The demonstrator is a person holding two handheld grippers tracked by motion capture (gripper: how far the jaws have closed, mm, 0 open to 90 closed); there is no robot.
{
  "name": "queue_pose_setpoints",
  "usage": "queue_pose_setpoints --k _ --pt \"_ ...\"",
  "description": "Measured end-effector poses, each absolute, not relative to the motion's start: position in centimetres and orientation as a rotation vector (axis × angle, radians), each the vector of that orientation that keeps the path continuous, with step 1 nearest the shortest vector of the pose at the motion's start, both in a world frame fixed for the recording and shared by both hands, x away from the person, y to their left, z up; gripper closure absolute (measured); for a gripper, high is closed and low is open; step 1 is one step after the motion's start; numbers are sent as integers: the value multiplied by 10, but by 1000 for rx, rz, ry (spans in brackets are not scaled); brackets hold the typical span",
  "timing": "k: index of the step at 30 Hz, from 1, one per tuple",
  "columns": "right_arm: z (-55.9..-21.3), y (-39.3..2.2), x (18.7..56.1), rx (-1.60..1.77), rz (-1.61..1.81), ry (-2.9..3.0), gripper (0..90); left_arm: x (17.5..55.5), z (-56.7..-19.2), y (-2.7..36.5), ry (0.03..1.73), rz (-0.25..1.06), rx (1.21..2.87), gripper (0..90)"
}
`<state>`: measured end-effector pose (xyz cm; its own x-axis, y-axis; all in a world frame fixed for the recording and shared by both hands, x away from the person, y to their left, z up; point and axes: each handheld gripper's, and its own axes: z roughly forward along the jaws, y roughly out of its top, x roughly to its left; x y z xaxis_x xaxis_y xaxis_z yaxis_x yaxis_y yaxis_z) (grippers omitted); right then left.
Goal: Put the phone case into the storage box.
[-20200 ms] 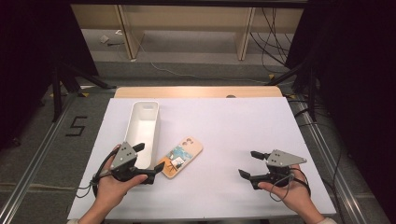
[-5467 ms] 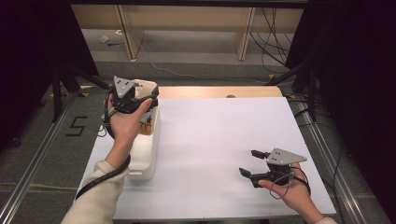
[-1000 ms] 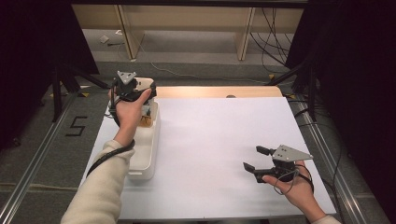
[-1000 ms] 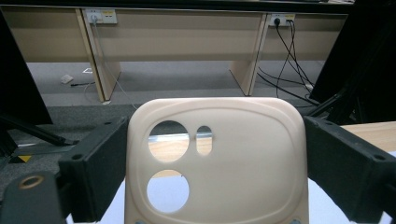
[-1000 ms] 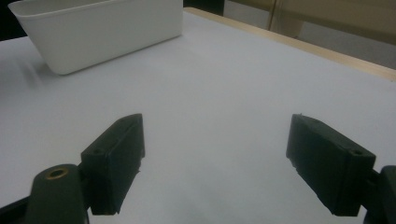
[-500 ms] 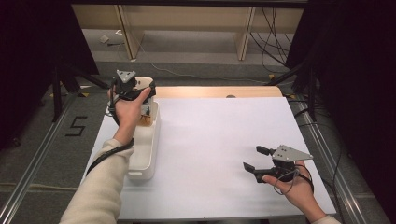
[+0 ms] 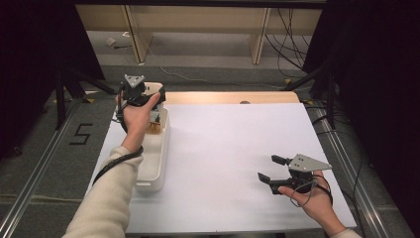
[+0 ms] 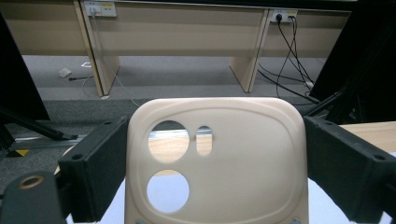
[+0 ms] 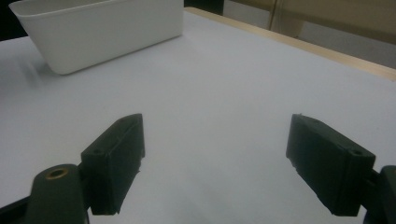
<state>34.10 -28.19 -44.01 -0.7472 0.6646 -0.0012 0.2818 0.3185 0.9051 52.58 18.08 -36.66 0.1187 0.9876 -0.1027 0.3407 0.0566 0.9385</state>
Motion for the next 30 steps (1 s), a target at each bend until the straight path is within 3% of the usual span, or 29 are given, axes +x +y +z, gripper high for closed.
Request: queue_pose_setpoints --k 30 --pt "-440 -282 341 841 1412 2217 204 538 -368 182 1393 870 1471 106"
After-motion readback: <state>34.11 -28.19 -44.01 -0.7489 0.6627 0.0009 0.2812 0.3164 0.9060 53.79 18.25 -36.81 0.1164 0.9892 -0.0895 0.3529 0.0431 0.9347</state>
